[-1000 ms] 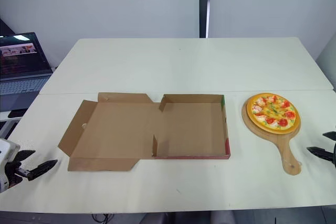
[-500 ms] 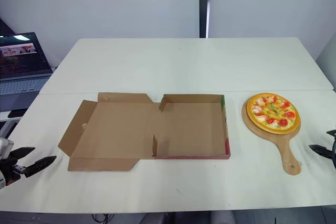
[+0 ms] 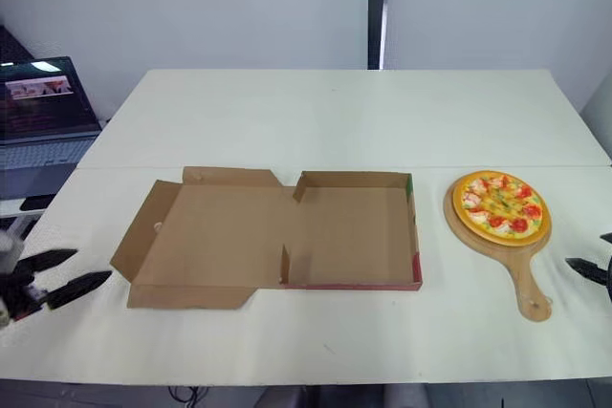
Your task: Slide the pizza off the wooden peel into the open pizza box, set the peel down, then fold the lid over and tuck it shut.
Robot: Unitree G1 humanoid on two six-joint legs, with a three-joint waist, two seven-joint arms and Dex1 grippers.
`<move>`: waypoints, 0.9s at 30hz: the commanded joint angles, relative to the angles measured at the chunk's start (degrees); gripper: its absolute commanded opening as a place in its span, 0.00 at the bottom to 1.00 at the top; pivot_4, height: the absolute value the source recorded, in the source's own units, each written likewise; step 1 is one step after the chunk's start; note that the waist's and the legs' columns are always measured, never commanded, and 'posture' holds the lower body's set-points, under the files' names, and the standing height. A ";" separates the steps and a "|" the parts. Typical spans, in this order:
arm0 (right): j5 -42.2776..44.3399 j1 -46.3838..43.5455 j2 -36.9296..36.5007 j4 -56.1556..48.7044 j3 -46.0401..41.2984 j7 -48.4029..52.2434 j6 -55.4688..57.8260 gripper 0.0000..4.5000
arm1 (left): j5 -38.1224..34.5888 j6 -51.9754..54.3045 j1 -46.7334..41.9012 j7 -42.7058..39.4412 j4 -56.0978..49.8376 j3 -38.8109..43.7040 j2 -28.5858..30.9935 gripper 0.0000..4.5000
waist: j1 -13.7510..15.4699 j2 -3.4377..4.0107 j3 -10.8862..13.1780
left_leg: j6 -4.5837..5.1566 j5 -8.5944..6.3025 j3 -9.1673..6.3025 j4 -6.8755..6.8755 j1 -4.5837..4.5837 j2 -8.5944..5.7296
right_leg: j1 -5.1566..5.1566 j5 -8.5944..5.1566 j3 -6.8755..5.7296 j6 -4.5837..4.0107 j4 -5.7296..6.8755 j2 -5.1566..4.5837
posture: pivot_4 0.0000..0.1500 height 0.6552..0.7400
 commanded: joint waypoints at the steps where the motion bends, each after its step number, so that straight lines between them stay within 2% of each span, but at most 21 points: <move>1: 3.07 2.23 1.08 -5.62 -6.09 -1.12 2.15 1.00 | -3.83 4.38 -5.69 -0.69 -10.12 -6.38 0.72 1.00 | 0.24 0.00 0.00 | 0.00 0.00 -0.01 0.00 0.00 0.00 | 0.01 0.00 0.00 0.00 0.00 0.00 | 1.00 1.00; 6: 7.27 9.78 3.97 -19.70 -13.47 -1.71 11.01 1.00 | -9.53 11.29 -15.76 -2.45 -20.98 -16.59 -0.13 1.00 | 0.35 0.00 0.00 | -0.17 0.09 0.02 -0.04 -0.02 0.01 | -0.05 0.01 0.02 -0.01 0.01 0.01 | 1.00 1.00; 10: 10.40 16.15 7.06 -32.89 -18.53 -3.11 19.21 1.00 | -13.57 15.08 -22.24 -3.75 -25.76 -22.01 -1.19 1.00 | 0.01 0.02 -0.01 | -0.11 0.05 0.10 -0.03 -0.03 0.01 | -0.06 0.02 0.09 0.00 -0.01 0.01 | 1.00 1.00; 13: 12.04 19.99 9.99 -43.64 -20.65 -6.84 26.32 1.00 | -16.69 17.20 -28.35 -5.74 -28.08 -26.48 -2.90 1.00 | -0.10 -0.01 0.01 | -0.10 0.04 0.11 -0.02 -0.01 0.02 | -0.04 0.01 0.08 0.00 0.00 0.02 | 1.00 1.00; 16: 9.97 21.50 11.50 -50.46 -19.98 -13.04 32.43 1.00 | -18.30 18.14 -32.79 -7.87 -29.08 -29.82 -4.35 1.00 | 0.01 -0.07 0.04 | -0.07 0.03 0.09 0.05 -0.03 0.00 | -0.01 0.02 0.07 0.02 0.00 0.02 | 1.00 1.00; 21: 12.02 22.56 11.83 -56.73 -18.55 -16.10 42.54 1.00 | -18.28 18.44 -37.50 -9.68 -29.67 -33.44 -6.17 1.00 | 0.27 -0.09 0.05 | -0.10 0.05 0.11 0.08 -0.04 -0.02 | 0.00 0.03 0.08 0.04 -0.01 0.02 | 1.00 1.00; 27: 11.59 15.34 12.09 -53.92 -10.49 -21.55 48.75 1.00 | -18.80 18.77 -38.01 -9.01 -31.42 -35.80 -8.79 1.00 | 0.33 -0.21 0.12 | -0.10 0.05 0.11 0.09 -0.03 -0.02 | 0.01 0.03 0.09 0.04 -0.03 0.02 | 1.00 1.00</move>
